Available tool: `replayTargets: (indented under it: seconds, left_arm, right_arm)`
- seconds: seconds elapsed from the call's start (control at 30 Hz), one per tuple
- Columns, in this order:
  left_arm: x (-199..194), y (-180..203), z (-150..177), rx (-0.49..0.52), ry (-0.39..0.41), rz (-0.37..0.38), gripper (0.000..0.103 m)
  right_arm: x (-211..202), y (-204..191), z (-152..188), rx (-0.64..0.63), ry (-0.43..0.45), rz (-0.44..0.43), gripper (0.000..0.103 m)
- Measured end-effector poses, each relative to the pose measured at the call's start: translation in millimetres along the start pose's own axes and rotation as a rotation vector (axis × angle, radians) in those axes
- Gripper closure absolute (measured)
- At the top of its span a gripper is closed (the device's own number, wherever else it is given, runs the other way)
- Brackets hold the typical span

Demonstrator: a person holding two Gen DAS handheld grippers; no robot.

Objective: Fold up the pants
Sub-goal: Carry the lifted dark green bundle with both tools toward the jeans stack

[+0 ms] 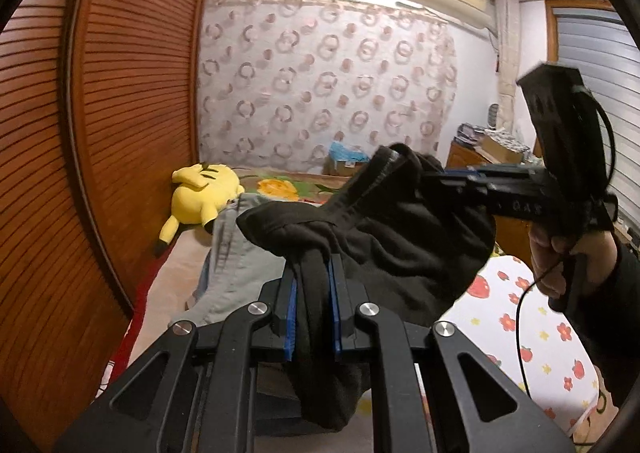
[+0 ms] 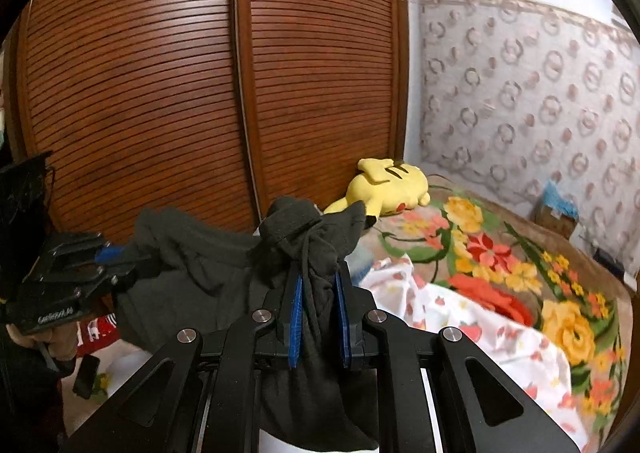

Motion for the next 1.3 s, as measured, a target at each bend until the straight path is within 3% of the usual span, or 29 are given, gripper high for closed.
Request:
replayTargets:
  seconds: [0.3, 0.57, 0.87, 0.9, 0.97, 1.03, 1.13, 1.3]
  left_arm:
    - [14, -28, 8, -0.057, -0.018, -0.041, 0.089]
    - [11, -37, 15, -0.092, -0.019, -0.073, 0.089]
    - [18, -54, 34, -0.122, -0.083, -0.139, 0.088]
    - [18, -54, 35, -0.126, -0.09, -0.142, 0.087]
    - [17, -57, 37, -0.129, -0.101, -0.151, 0.083]
    - [15, -58, 35, -0.125, -0.1, -0.158, 0.071]
    - [6, -60, 27, -0.12, -0.071, -0.168, 0.052]
    - [0, -62, 14, -0.106, -0.033, -0.179, 0.047]
  right_arm:
    - [77, 5, -27, -0.089, -0.066, -0.04, 0.089]
    - [126, 3, -49, -0.126, -0.057, -0.076, 0.09]
    - [182, -1, -39, -0.13, -0.089, -0.096, 0.09]
    - [183, -1, -39, -0.13, -0.089, -0.089, 0.089]
    - [180, 3, -40, -0.116, -0.079, -0.081, 0.076]
    - [171, 9, -44, -0.104, -0.056, -0.048, 0.071]
    - [156, 11, -46, -0.098, -0.036, -0.034, 0.07]
    - [122, 1, -35, -0.091, -0.012, -0.051, 0.07]
Point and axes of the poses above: each gripper's, at about its wrist camera, not at the fingertips, and x roughly the way its jaws point, y to its right, z to its underside, the point moved 8 cm from there along x, roughly the way its jaws point, and after that the axes turned 4 degrees about y, right-handed, at the moved point
